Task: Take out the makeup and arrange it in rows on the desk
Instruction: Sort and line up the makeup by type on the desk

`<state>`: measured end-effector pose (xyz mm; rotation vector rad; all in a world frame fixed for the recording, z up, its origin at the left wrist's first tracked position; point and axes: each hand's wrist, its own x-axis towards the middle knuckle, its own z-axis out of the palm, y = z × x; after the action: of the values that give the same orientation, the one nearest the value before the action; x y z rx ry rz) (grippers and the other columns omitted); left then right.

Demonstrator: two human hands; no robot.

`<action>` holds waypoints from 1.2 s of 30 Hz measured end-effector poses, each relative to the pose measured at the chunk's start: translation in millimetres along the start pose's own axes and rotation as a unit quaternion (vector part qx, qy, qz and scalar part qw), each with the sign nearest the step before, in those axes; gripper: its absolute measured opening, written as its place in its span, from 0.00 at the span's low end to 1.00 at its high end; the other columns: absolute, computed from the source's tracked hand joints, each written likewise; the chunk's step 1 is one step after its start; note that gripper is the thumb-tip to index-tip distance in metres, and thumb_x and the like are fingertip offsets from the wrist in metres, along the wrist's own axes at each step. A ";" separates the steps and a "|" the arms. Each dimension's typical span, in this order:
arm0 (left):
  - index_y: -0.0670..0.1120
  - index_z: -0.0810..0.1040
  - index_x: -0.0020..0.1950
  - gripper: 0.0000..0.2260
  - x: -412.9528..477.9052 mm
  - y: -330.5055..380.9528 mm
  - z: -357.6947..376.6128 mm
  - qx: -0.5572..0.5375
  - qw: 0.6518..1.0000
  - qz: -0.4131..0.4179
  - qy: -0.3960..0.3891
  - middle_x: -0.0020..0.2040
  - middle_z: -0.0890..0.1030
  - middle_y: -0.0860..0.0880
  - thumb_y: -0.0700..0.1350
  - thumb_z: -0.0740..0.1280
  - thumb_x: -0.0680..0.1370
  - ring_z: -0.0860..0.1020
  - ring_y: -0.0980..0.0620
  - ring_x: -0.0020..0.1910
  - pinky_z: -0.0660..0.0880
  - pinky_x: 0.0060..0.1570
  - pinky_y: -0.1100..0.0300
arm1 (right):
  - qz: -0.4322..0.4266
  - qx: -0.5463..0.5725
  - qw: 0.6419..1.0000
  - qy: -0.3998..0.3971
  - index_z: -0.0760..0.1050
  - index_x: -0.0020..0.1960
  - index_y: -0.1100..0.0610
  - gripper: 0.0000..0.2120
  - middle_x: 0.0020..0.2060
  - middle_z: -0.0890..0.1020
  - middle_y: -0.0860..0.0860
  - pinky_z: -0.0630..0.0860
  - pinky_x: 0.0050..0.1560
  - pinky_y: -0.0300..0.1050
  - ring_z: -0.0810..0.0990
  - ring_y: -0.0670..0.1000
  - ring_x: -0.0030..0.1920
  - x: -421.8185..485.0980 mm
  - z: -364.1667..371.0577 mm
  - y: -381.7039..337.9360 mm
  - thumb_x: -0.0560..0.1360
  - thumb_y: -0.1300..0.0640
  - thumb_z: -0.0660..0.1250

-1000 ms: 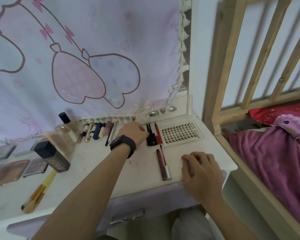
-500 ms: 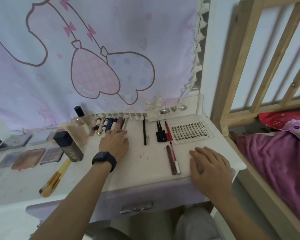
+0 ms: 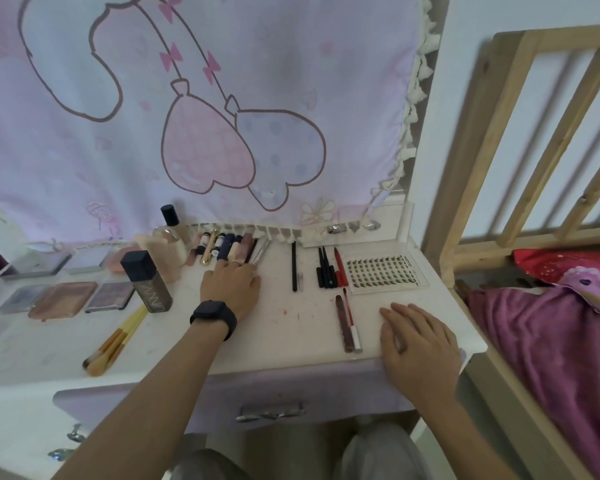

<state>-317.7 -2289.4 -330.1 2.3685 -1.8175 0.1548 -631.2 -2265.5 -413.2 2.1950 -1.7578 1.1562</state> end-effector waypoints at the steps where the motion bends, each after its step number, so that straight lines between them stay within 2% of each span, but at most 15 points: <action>1: 0.52 0.77 0.65 0.16 -1.0 0.5 -1.9 -0.002 1.000 -0.004 0.006 0.60 0.80 0.49 0.53 0.56 0.83 0.72 0.45 0.62 0.70 0.53 0.51 | 0.000 -0.003 1.000 -0.005 0.85 0.57 0.51 0.20 0.59 0.84 0.48 0.71 0.64 0.53 0.79 0.52 0.63 0.4 -0.1 -0.1 0.77 0.45 0.58; 4: 0.51 0.73 0.68 0.17 -2.4 0.8 -5.1 -0.012 1.000 -0.008 0.019 0.63 0.79 0.49 0.55 0.61 0.82 0.75 0.45 0.60 0.71 0.50 0.52 | 0.002 -0.008 1.000 -0.008 0.84 0.58 0.51 0.20 0.59 0.84 0.48 0.70 0.65 0.52 0.78 0.51 0.64 0.1 -0.4 -0.4 0.77 0.45 0.58; 6: 0.50 0.70 0.70 0.19 -3.3 0.4 -8.1 -0.016 1.000 -0.011 0.003 0.63 0.78 0.48 0.54 0.63 0.81 0.78 0.44 0.54 0.72 0.46 0.53 | 0.001 -0.007 1.000 0.000 0.85 0.57 0.51 0.19 0.59 0.84 0.48 0.69 0.65 0.50 0.79 0.51 0.63 0.3 0.4 -1.0 0.77 0.46 0.59; 8: 0.51 0.64 0.74 0.23 -4.8 -0.3 -10.1 -0.033 0.998 -0.040 -0.027 0.59 0.79 0.45 0.52 0.63 0.80 0.79 0.44 0.45 0.73 0.41 0.55 | 0.000 -0.006 1.000 0.006 0.85 0.56 0.51 0.19 0.58 0.84 0.48 0.69 0.65 0.49 0.79 0.51 0.63 0.0 0.6 -1.4 0.77 0.47 0.59; 9: 0.50 0.65 0.73 0.22 -7.1 0.5 -12.3 -0.036 0.997 -0.061 -0.044 0.54 0.80 0.45 0.51 0.63 0.80 0.78 0.45 0.42 0.73 0.39 0.55 | 0.000 -0.005 1.000 0.007 0.85 0.56 0.51 0.18 0.58 0.84 0.48 0.69 0.65 0.49 0.79 0.51 0.63 0.2 0.8 -1.5 0.77 0.47 0.59; 11: 0.46 0.72 0.64 0.14 -12.6 1.9 -16.8 -0.025 0.993 -0.085 -0.073 0.44 0.77 0.47 0.49 0.62 0.80 0.76 0.47 0.39 0.71 0.36 0.56 | 0.001 -0.005 1.000 0.004 0.85 0.56 0.51 0.18 0.58 0.84 0.48 0.69 0.66 0.49 0.79 0.50 0.64 -0.2 0.8 -1.1 0.77 0.47 0.60; 14: 0.45 0.79 0.51 0.09 -24.5 -1.1 -20.0 -0.052 0.990 -0.104 -0.077 0.39 0.77 0.49 0.49 0.62 0.79 0.74 0.49 0.35 0.69 0.33 0.59 | -0.002 -0.004 1.000 0.006 0.85 0.56 0.51 0.16 0.58 0.84 0.48 0.69 0.66 0.50 0.79 0.50 0.64 -0.5 -1.2 -2.0 0.77 0.49 0.61; 16: 0.46 0.80 0.51 0.10 -36.1 -5.4 -21.4 -0.113 0.983 -0.117 -0.081 0.40 0.78 0.49 0.49 0.62 0.80 0.76 0.49 0.37 0.70 0.35 0.59 | -0.001 -0.004 1.000 0.005 0.85 0.56 0.51 0.17 0.58 0.84 0.48 0.70 0.66 0.50 0.79 0.50 0.64 -0.3 -4.0 -3.8 0.77 0.48 0.60; 21: 0.46 0.79 0.63 0.12 -70.2 -20.1 -17.0 -0.316 0.939 -0.123 -0.052 0.56 0.81 0.47 0.47 0.61 0.83 0.74 0.51 0.49 0.69 0.50 0.59 | 0.034 0.007 0.998 -0.053 0.84 0.59 0.50 0.20 0.61 0.83 0.48 0.69 0.69 0.54 0.77 0.51 0.66 1.2 -12.1 -5.3 0.77 0.45 0.59; 25: 0.47 0.78 0.63 0.11 -95.1 -24.3 -18.0 -0.379 0.922 -0.080 0.017 0.55 0.77 0.49 0.46 0.61 0.83 0.73 0.55 0.49 0.67 0.51 0.64 | 0.103 0.078 0.985 -0.114 0.80 0.64 0.52 0.18 0.64 0.81 0.49 0.68 0.71 0.55 0.77 0.52 0.65 11.6 -31.0 -27.6 0.80 0.46 0.61; 27: 0.48 0.79 0.62 0.10 -106.7 -23.0 -19.0 -0.396 0.916 -0.041 0.043 0.53 0.76 0.51 0.45 0.62 0.83 0.73 0.59 0.47 0.67 0.46 0.71 | 0.129 0.143 0.976 -0.106 0.78 0.64 0.50 0.15 0.61 0.81 0.47 0.71 0.67 0.53 0.77 0.50 0.62 13.3 -43.8 -52.2 0.80 0.46 0.64; 30: 0.49 0.80 0.60 0.09 -121.1 -18.1 -19.0 -0.409 0.906 0.031 0.099 0.49 0.75 0.53 0.43 0.64 0.82 0.73 0.62 0.46 0.68 0.44 0.75 | 0.129 0.252 0.950 -0.132 0.76 0.58 0.45 0.15 0.48 0.82 0.40 0.76 0.49 0.37 0.81 0.42 0.47 12.2 -61.9 -93.2 0.78 0.38 0.61; 31: 0.49 0.80 0.59 0.09 -125.3 -15.8 -19.4 -0.410 0.904 0.053 0.111 0.49 0.74 0.54 0.42 0.64 0.82 0.73 0.61 0.46 0.69 0.44 0.74 | 0.146 0.289 0.932 -0.166 0.76 0.54 0.45 0.17 0.44 0.82 0.40 0.75 0.45 0.35 0.81 0.42 0.43 13.2 -64.9 -105.1 0.76 0.35 0.58; 33: 0.49 0.80 0.59 0.09 -132.6 -11.1 -19.7 -0.406 0.901 0.087 0.123 0.50 0.73 0.55 0.42 0.65 0.81 0.73 0.60 0.47 0.69 0.45 0.74 | 0.195 0.352 0.882 -0.246 0.78 0.48 0.50 0.24 0.36 0.82 0.45 0.77 0.36 0.38 0.81 0.44 0.35 16.5 -66.3 -120.1 0.76 0.32 0.56; 36: 0.50 0.80 0.60 0.09 -141.8 -4.4 -20.9 -0.397 0.900 0.117 0.134 0.52 0.73 0.54 0.42 0.65 0.81 0.73 0.58 0.48 0.69 0.45 0.74 | 0.241 0.410 0.813 -0.337 0.74 0.37 0.56 0.25 0.27 0.73 0.50 0.68 0.27 0.39 0.70 0.47 0.26 18.1 -68.5 -133.6 0.80 0.38 0.57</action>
<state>-350.0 -2149.8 -334.5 1.4867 -1.5969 -0.1955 -547.5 -2201.0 -304.9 3.0311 -2.5692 1.5999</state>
